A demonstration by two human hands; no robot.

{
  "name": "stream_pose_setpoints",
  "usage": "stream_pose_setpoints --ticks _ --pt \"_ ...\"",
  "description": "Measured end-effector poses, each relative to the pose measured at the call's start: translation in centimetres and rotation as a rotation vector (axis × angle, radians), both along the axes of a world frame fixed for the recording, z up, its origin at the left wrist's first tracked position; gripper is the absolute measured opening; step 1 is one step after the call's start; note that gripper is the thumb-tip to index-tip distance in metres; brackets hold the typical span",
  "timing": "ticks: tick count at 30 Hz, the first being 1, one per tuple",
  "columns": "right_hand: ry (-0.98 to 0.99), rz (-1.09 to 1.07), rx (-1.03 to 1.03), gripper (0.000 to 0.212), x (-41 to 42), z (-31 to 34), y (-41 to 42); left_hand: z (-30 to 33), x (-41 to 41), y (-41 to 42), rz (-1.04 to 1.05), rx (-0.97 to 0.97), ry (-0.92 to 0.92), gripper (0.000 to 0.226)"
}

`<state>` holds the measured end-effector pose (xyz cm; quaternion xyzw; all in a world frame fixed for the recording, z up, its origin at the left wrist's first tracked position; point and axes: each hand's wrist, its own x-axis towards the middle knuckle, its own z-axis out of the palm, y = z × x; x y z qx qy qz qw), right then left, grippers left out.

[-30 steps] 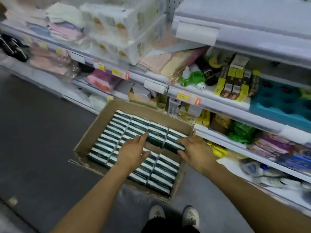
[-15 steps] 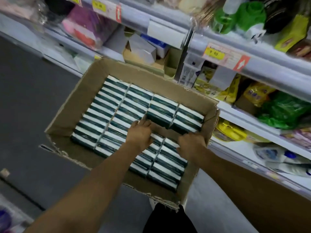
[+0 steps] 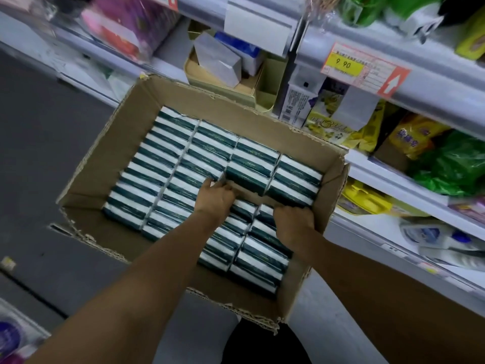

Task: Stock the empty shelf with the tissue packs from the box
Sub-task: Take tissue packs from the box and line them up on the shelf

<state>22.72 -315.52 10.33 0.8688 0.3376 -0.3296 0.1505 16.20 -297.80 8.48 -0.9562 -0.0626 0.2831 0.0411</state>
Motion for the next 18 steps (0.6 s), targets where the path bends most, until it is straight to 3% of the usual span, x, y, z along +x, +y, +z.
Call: stream_pose_setpoints --ticks 5,10,13,18 --pt "-0.091 -0.045 0.181 0.024 1.3 4.3 -0.9 4.6 -0.9 0.3 0.066 -0.076 -0.193 0.048" --pt "-0.117 -0.267 0.455 0.027 3.6 11.4 -2.3 12.5 -1.9 0.8 0.406 -0.323 -0.428 0.037" --pt "0.023 -0.447 0.655 0.026 4.6 15.6 -3.3 17.7 -2.2 0.4 0.602 -0.551 -0.535 0.046" --pt "0.167 -0.600 0.946 0.049 5.8 22.0 -5.1 24.2 -2.6 -1.3 0.702 -0.754 -0.785 0.031"
